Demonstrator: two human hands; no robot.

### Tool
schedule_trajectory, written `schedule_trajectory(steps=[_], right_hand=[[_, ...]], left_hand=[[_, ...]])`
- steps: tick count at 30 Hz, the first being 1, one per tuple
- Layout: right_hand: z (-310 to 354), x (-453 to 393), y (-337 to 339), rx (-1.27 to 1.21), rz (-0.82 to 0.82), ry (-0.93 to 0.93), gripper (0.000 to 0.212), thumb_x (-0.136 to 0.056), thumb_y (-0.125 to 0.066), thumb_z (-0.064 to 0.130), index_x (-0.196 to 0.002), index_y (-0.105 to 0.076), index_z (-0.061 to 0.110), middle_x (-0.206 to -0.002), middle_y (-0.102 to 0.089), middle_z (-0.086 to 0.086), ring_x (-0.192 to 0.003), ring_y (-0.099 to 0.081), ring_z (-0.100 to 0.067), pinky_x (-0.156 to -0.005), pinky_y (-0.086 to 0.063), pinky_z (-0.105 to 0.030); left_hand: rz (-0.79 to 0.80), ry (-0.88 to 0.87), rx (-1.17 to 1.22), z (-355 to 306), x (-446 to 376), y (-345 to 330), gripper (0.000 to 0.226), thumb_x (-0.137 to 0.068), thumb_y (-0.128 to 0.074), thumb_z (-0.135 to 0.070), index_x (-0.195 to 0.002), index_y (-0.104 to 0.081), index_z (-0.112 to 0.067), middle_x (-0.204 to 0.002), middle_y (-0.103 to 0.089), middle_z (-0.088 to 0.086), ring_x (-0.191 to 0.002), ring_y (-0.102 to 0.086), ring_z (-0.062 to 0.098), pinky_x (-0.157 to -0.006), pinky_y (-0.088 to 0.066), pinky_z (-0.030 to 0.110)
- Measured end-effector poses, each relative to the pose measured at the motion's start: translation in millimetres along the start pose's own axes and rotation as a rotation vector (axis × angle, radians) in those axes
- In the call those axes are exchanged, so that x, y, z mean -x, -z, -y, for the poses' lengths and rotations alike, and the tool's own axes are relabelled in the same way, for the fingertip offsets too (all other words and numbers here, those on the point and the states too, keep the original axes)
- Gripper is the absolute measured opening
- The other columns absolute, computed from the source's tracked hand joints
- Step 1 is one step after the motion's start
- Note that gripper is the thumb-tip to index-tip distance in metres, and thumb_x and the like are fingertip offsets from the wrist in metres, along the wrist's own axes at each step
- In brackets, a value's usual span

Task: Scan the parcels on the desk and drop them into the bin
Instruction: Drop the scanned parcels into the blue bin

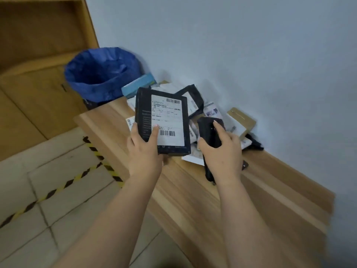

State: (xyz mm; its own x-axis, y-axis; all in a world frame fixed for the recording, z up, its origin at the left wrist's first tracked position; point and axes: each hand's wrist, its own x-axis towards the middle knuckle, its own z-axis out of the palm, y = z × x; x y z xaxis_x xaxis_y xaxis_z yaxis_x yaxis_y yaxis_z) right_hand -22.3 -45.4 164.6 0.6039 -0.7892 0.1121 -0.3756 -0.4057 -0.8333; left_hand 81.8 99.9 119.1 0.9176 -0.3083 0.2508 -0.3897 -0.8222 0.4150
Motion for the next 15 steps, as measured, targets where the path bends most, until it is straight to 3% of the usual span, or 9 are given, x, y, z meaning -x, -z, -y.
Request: schedule_trajectory(steps=[5,12,15], right_hand=[[77.6,20.4,-120.2,-0.085,0.096,0.086,0.063,-0.088,-0.068,0.046,-0.146,-0.043,0.046,-0.149,-0.036,0.006,-0.128,-0.047,-0.013,-0.091,-0.039,-0.029],[179.9,52.4,-277.1,-0.093,0.245,0.243,0.065,-0.088,-0.07,0.046,-0.147,-0.043,0.042,-0.149,-0.037,0.003,-0.134,-0.043,-0.018,-0.108,-0.041,-0.04],[212.0,57.4,-326.0,-0.057,0.292,0.355,0.066,-0.087,-0.069,0.049,-0.147,-0.043,0.043,-0.142,-0.04,0.006,-0.13,-0.042,-0.015,-0.098,-0.044,-0.033]], left_hand=[[-0.096,0.155,-0.026,123.8,-23.1,57.3,0.085,-0.084,-0.075,-0.042,-0.152,-0.025,-0.035,-0.159,-0.001,0.014,-0.14,-0.013,0.036,-0.103,-0.041,0.051],[-0.221,0.335,-0.043,279.8,-53.8,132.8,0.083,-0.085,-0.074,-0.038,-0.152,-0.025,-0.035,-0.158,0.001,0.012,-0.141,-0.011,0.034,-0.107,-0.037,0.052],[-0.276,0.41,-0.078,325.3,-73.5,149.5,0.083,-0.084,-0.076,-0.037,-0.151,-0.028,-0.034,-0.158,-0.001,0.014,-0.14,-0.013,0.035,-0.103,-0.041,0.053]])
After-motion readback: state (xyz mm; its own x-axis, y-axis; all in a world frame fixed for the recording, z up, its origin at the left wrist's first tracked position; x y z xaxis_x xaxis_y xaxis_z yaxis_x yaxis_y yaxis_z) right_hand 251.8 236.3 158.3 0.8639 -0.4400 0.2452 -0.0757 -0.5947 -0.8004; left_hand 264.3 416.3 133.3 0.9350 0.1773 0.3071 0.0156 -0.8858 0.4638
